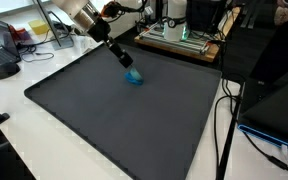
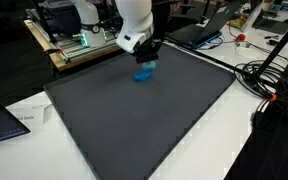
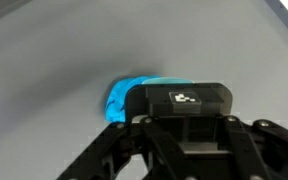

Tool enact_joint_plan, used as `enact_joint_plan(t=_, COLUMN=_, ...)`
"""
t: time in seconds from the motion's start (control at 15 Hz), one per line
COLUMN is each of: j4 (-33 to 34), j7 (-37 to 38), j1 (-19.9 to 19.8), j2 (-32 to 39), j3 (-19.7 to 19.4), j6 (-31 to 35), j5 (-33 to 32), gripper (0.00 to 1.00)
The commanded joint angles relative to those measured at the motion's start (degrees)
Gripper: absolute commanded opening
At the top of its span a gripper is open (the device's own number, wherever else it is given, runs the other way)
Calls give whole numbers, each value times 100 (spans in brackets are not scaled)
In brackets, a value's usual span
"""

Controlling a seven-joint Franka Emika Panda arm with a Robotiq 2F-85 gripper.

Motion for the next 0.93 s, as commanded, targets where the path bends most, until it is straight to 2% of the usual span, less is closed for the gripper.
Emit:
enact_joint_plan(t=0.0, j4=246, j7=434, j1=60, j2=362, j3=-30, j6=154, j5=-131, gripper=21)
enact_joint_plan(t=0.87, j4=314, j7=1333, j1=98, j2=897, j3=-291, j6=159, j5=-561, gripper=21)
